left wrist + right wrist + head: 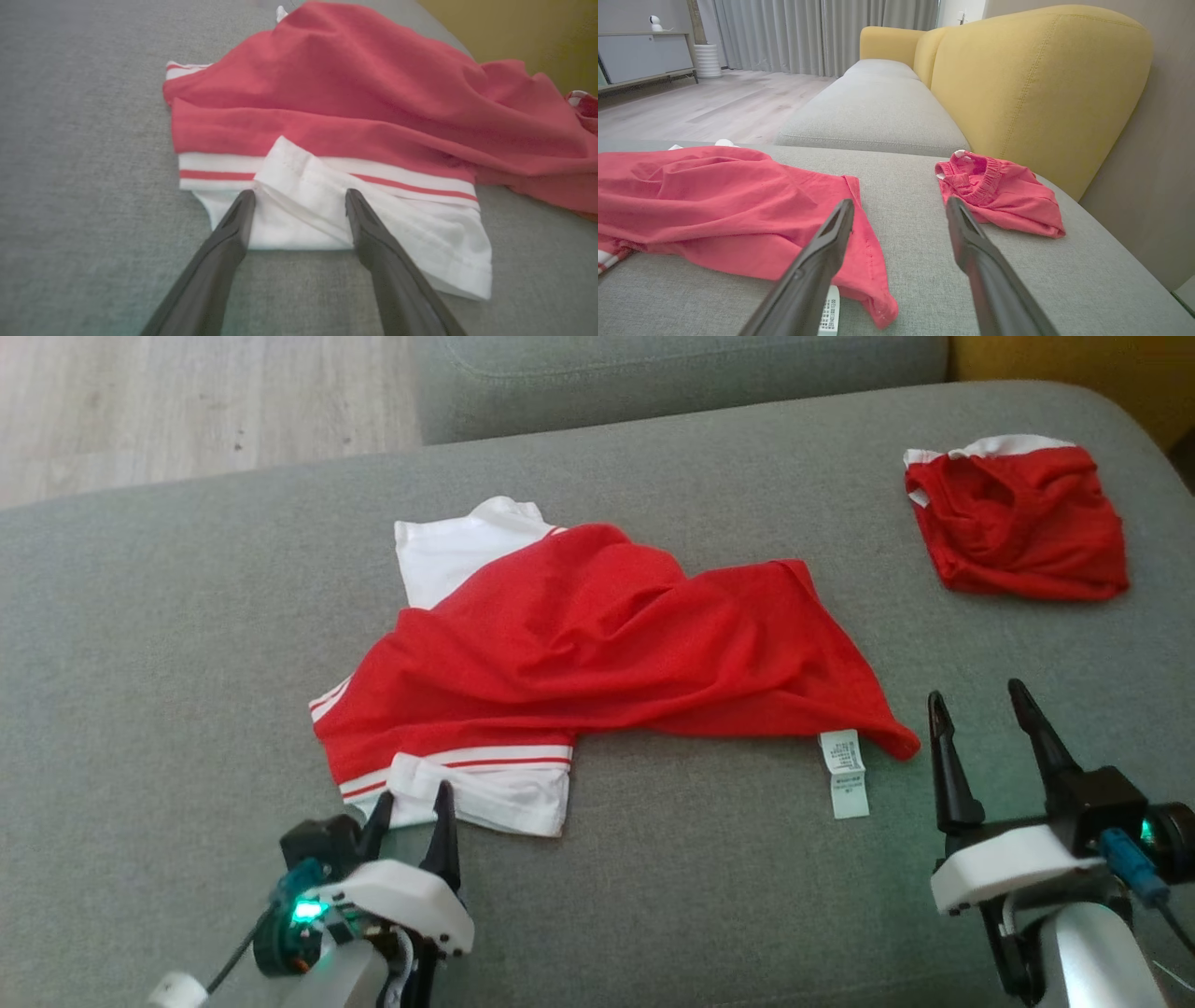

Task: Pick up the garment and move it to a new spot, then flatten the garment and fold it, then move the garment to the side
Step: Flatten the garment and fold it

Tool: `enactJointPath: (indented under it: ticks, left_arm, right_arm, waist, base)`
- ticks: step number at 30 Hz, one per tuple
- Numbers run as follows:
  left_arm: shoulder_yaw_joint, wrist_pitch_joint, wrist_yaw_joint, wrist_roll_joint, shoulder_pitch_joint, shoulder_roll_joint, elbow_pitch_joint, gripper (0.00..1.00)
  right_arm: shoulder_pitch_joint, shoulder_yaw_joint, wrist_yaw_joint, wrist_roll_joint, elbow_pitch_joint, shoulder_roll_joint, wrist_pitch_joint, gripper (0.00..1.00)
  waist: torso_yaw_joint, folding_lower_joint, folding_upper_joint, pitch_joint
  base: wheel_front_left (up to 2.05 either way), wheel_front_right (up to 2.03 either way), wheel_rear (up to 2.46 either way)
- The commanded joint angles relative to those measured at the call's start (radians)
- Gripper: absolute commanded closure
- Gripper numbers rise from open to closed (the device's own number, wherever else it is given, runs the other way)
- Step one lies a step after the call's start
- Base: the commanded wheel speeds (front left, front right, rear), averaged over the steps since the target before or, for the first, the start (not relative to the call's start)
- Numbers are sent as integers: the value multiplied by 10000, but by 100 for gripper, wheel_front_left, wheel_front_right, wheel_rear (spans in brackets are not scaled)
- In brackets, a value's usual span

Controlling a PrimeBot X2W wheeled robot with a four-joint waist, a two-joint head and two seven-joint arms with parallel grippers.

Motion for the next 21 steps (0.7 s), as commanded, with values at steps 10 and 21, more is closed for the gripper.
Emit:
enactJointPath:
  ticks: [10, 21]
  left_arm:
    - [152, -320, -450, 2, -983, -194, 426, 60]
    - [385, -471, -289, 752, -785, -157, -667, 100]
  right_arm:
    - [-493, 96, 65, 55, -354, -61, -174, 0]
    - [-408, -183, 65, 100, -366, -61, -290, 0]
  waist:
    - [-123, -1, 0, 167]
    - [517, -1, 0, 85]
  base:
    - [0, 0, 0]
    - [0, 0, 0]
